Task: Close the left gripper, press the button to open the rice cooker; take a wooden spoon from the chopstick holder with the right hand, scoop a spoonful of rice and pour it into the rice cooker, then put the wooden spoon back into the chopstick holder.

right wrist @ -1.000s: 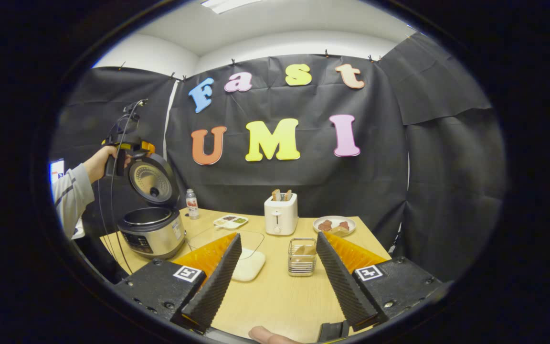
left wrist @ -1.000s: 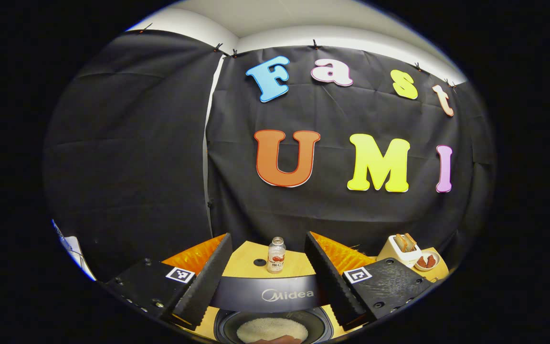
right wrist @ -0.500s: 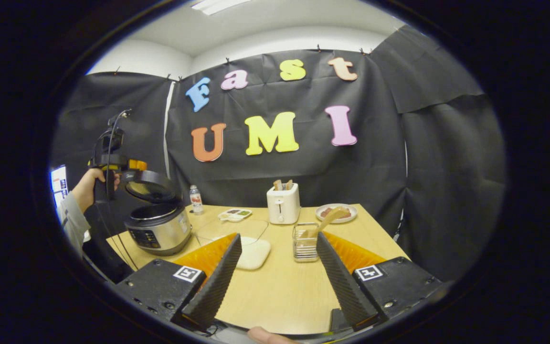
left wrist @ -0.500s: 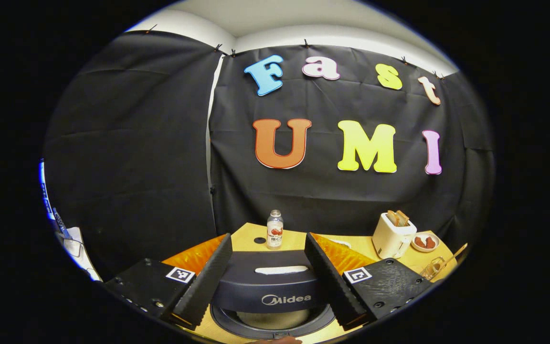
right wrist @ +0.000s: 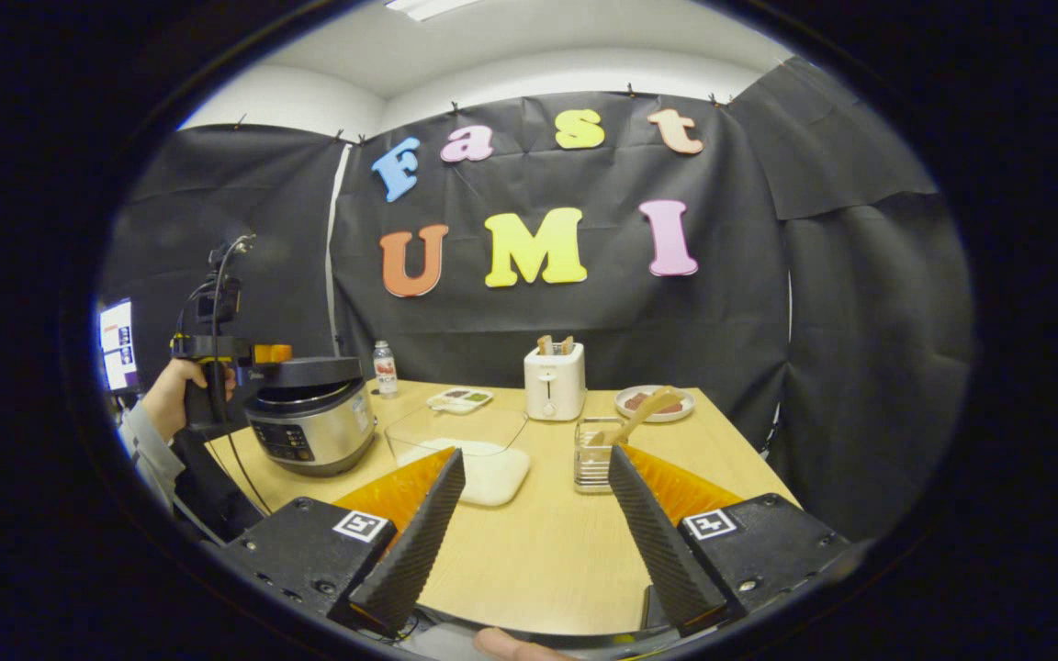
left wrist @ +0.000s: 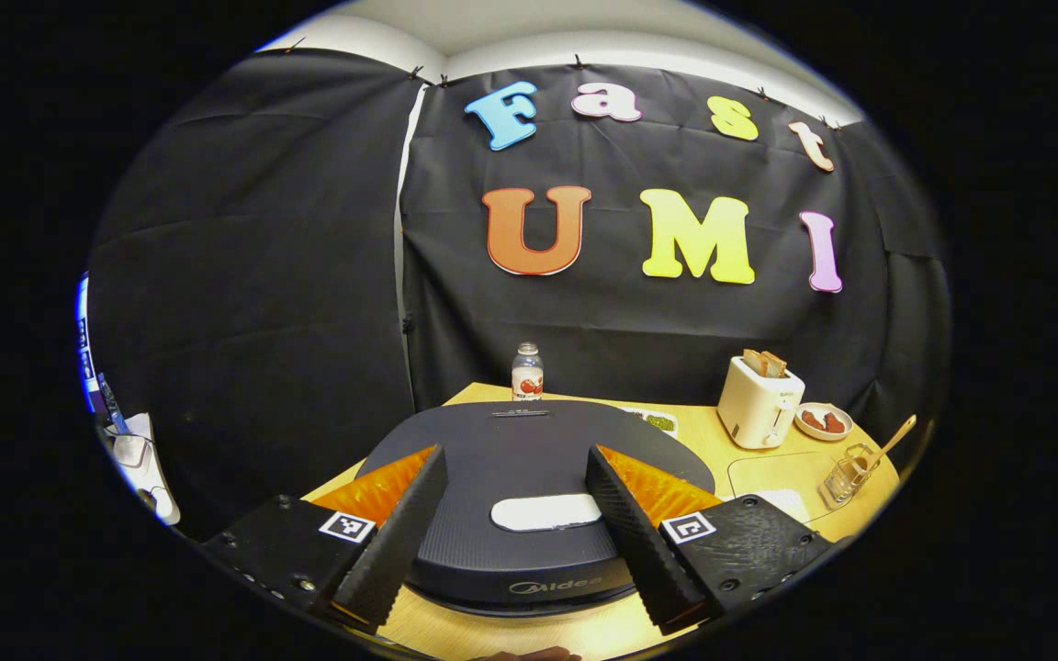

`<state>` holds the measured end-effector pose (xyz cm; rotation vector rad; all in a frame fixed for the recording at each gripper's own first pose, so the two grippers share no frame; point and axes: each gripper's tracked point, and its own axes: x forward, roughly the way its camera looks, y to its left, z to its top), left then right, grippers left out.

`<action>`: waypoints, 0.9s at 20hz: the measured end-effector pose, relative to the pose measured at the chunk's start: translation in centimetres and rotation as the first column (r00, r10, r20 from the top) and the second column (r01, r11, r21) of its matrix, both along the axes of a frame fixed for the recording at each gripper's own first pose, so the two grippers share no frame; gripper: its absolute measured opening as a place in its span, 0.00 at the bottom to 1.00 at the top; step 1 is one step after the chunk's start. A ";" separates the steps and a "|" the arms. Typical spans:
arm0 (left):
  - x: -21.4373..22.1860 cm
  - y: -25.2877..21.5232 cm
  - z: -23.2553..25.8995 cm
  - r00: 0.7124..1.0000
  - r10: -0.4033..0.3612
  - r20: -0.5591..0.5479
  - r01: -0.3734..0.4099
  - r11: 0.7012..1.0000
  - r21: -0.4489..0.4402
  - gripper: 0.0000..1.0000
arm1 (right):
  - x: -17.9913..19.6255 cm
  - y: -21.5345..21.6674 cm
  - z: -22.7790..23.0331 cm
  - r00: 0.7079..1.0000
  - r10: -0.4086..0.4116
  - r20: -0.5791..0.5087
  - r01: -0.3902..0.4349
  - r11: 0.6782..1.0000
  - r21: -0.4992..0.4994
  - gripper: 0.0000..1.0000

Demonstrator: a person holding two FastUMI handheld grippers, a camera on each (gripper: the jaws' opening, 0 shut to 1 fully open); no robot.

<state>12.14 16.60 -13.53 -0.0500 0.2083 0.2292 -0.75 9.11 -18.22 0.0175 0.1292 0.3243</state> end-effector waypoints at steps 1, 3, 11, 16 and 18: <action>0.0 0.0 -0.4 1.000 0.001 -0.012 -0.001 1.000 -0.006 0.98 | 0.1 0.0 -0.1 1.000 -0.001 -0.003 0.001 1.000 0.001 1.00; -0.3 -0.1 -1.0 1.000 0.002 -0.026 -0.002 1.000 -0.012 0.98 | 0.3 0.2 -0.2 1.000 0.002 -0.007 -0.002 1.000 0.001 1.00; -2.2 -1.3 -2.1 1.000 0.016 -0.006 -0.016 1.000 -0.007 0.99 | 0.6 0.8 -0.9 1.000 0.013 -0.019 -0.013 1.000 -0.012 1.00; -1.5 -0.9 -3.2 0.998 0.031 0.053 -0.031 1.000 0.004 0.99 | 0.7 1.1 -1.7 0.999 0.014 -0.031 -0.014 1.000 -0.022 1.00; -1.4 -0.9 -3.9 0.998 0.031 0.053 -0.032 0.999 0.015 0.99 | 0.7 1.4 -1.9 0.999 0.016 -0.036 -0.017 1.000 -0.026 0.97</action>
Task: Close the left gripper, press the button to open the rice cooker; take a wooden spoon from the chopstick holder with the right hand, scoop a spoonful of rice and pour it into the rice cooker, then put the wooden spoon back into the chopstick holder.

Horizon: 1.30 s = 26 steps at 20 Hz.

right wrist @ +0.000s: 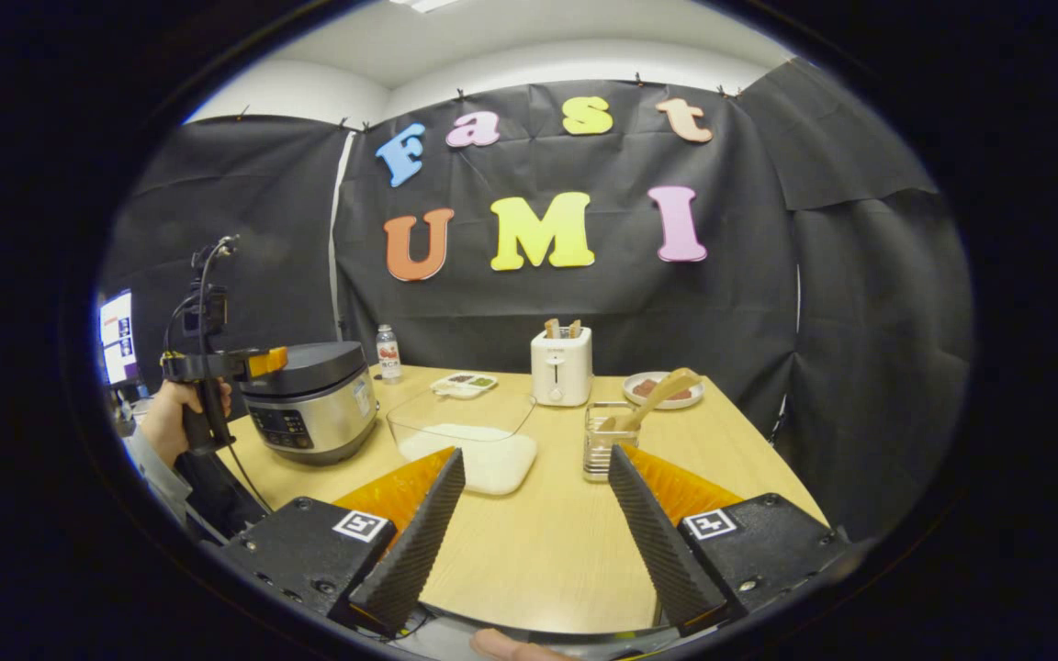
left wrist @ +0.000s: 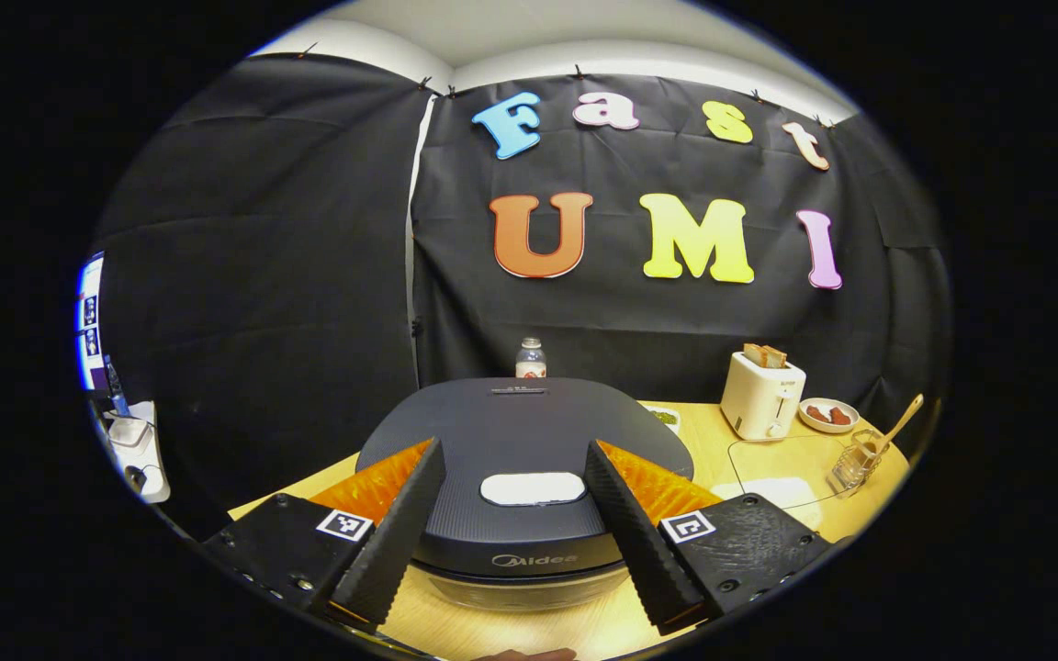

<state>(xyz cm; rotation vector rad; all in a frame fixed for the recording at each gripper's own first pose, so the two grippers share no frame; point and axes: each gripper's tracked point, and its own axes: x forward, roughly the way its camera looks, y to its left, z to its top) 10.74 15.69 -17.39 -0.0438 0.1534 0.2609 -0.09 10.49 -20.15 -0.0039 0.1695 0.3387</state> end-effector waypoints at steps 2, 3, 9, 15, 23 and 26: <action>-0.2 0.0 0.1 0.999 0.002 0.041 -0.001 1.000 -0.008 1.00 | 0.0 0.1 0.0 1.000 -0.002 0.001 0.002 1.000 -0.003 0.97; -0.2 0.0 0.2 0.999 0.002 0.053 -0.002 1.000 -0.002 0.99 | 0.0 0.1 0.0 1.000 -0.004 0.003 0.004 1.000 -0.004 0.97; -0.1 0.0 0.8 0.998 0.004 0.060 -0.003 1.000 -0.017 0.87 | -0.9 0.2 1.7 0.999 -0.012 0.037 0.013 1.000 -0.024 1.00; -2.5 -1.7 3.9 0.997 -0.002 0.083 0.005 0.999 -0.044 0.95 | -2.6 -1.5 4.4 0.995 -0.051 0.089 0.054 0.998 -0.030 0.97; -9.9 -7.0 10.9 0.987 -0.075 0.140 0.075 0.997 0.005 0.94 | -4.8 -4.0 9.6 0.981 -0.111 0.157 0.111 0.994 0.009 1.00; -12.8 -9.7 11.9 0.983 -0.121 0.137 0.122 0.993 -0.001 0.94 | -5.7 -5.1 11.7 0.977 -0.129 0.169 0.124 0.991 0.043 1.00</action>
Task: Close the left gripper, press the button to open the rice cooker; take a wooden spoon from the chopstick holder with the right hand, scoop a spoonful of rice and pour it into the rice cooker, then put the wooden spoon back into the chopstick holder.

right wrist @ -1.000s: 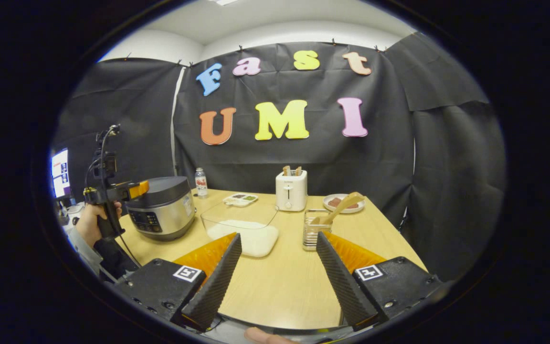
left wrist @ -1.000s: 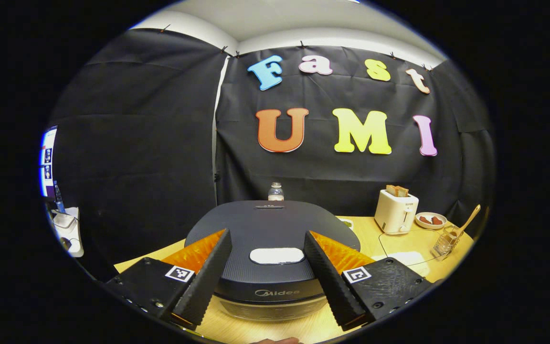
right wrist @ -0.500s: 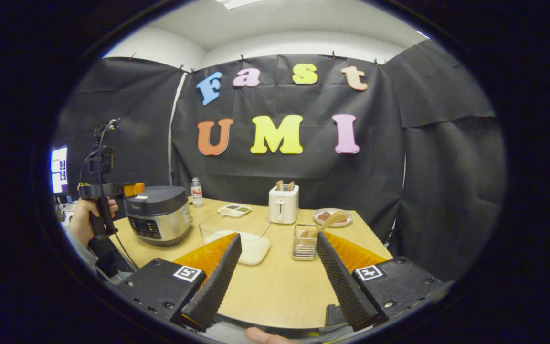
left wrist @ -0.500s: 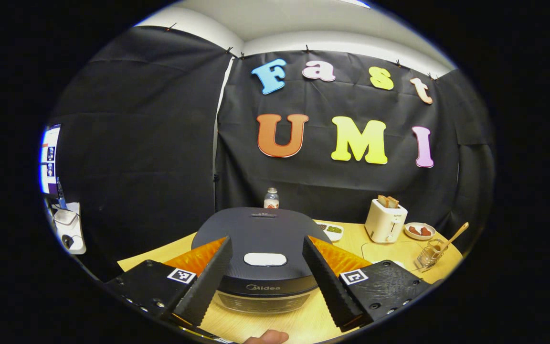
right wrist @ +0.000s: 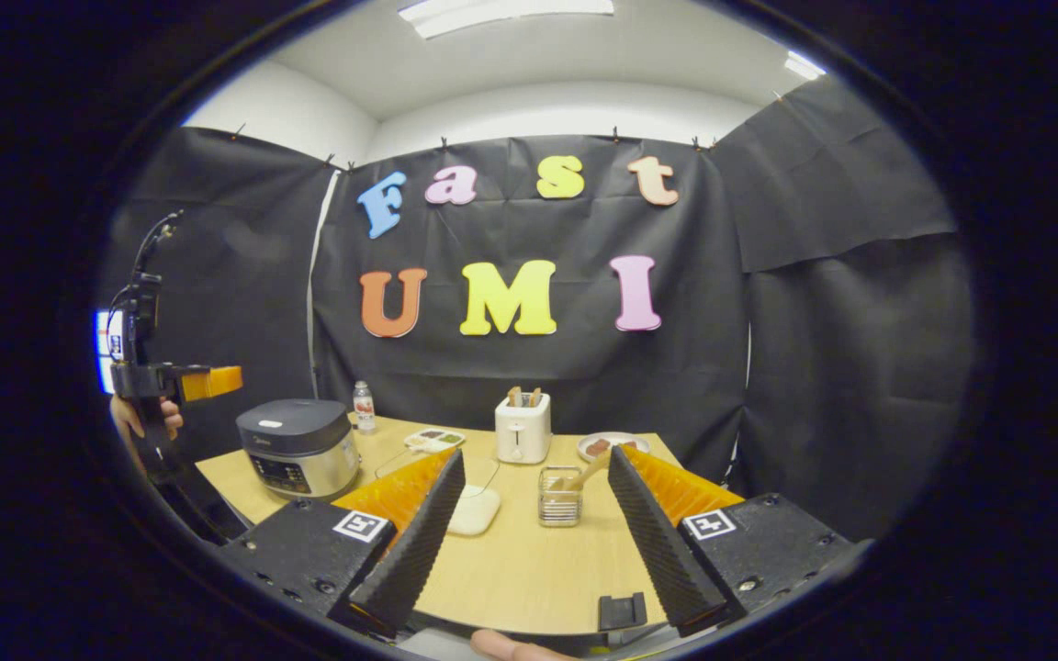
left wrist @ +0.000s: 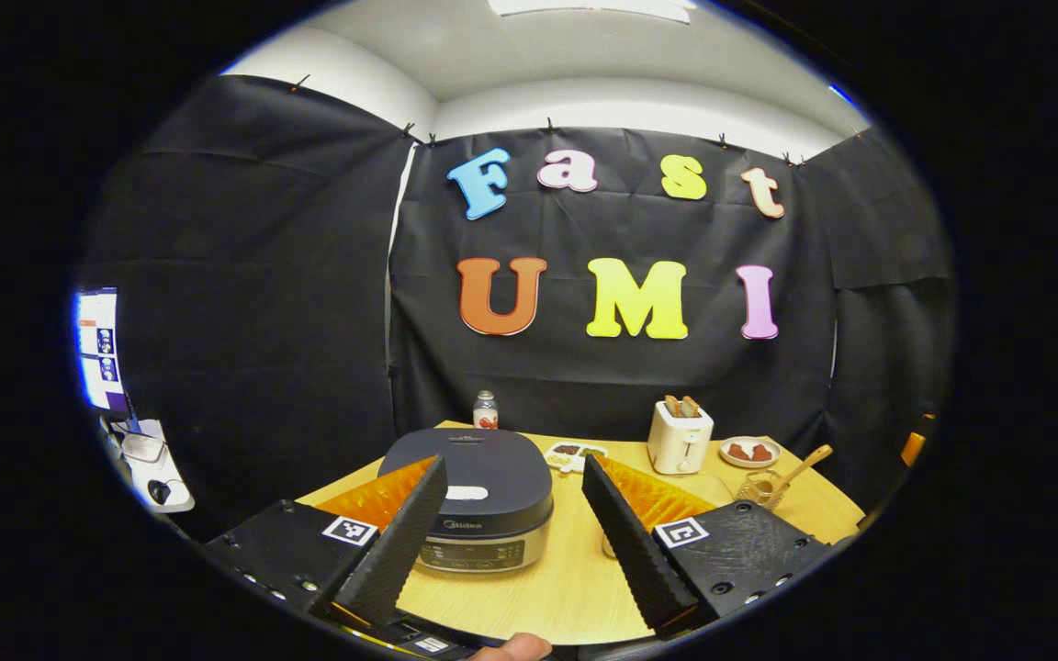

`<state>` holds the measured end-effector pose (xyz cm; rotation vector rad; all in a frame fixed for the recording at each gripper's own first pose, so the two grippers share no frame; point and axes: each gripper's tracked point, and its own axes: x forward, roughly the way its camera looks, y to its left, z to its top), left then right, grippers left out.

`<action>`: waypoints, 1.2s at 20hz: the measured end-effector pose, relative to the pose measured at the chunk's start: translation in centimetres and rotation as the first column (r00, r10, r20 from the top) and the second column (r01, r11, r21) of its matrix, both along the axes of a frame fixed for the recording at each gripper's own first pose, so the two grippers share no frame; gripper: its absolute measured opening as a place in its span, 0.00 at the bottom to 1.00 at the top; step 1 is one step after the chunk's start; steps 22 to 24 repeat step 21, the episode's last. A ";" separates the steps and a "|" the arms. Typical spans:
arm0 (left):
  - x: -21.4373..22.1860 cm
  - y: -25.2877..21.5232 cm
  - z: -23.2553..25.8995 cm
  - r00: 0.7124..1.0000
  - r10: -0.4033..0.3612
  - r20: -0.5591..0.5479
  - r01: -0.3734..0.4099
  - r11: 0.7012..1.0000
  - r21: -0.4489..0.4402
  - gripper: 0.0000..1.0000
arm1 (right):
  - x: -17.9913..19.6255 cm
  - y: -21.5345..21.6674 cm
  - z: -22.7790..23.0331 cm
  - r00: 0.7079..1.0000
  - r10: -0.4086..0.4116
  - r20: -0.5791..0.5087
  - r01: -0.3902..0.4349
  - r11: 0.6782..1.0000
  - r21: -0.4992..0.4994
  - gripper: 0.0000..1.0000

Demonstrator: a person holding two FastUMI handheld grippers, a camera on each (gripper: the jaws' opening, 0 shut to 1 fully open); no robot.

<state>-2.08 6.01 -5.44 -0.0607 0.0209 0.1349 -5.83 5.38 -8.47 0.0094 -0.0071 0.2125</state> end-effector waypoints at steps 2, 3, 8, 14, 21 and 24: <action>-1.2 -1.2 0.5 1.000 -0.020 0.006 0.020 1.000 0.005 0.94 | -0.2 -0.9 1.4 1.000 -0.019 0.021 0.019 1.000 0.008 1.00; -1.7 -1.7 0.5 1.000 -0.023 0.002 0.023 1.000 -0.004 0.94 | -0.3 -1.4 1.9 0.999 -0.029 0.029 0.029 1.000 0.001 1.00; -4.1 -5.2 0.4 0.997 -0.071 -0.007 0.071 0.997 0.016 0.94 | -0.8 -3.2 2.5 0.998 -0.050 0.026 0.050 0.999 0.004 1.00; -5.9 -7.5 1.8 0.996 -0.088 0.022 0.086 0.994 0.072 0.94 | -1.2 -5.2 3.9 0.996 -0.084 0.028 0.084 0.996 0.021 1.00; -6.8 -8.4 2.4 0.993 -0.110 0.040 0.107 0.992 0.074 0.84 | -1.7 -5.8 3.8 0.996 -0.086 0.013 0.086 0.996 0.037 1.00; -6.8 -8.4 2.4 0.993 -0.110 0.040 0.107 0.992 0.074 0.84 | -1.7 -5.8 3.8 0.996 -0.086 0.013 0.086 0.996 0.037 1.00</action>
